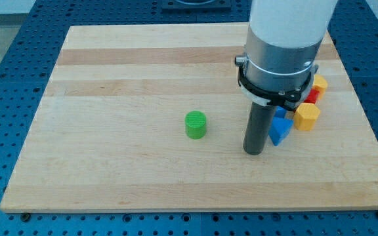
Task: Push the blue triangle into the group of the blocks
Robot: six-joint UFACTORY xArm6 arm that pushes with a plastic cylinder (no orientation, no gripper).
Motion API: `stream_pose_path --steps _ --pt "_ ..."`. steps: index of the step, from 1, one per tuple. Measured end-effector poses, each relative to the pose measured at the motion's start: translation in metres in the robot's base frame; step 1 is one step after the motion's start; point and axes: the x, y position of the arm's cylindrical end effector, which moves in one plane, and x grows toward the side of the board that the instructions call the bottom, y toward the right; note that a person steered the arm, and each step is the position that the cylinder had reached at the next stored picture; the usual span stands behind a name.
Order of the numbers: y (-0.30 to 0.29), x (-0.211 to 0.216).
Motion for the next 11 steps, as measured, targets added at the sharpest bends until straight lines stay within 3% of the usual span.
stream_pose_path --steps 2,4,8,11 --pt "0.041 -0.014" --pt "0.051 -0.042" --pt "0.074 -0.059" --pt "0.029 -0.032"
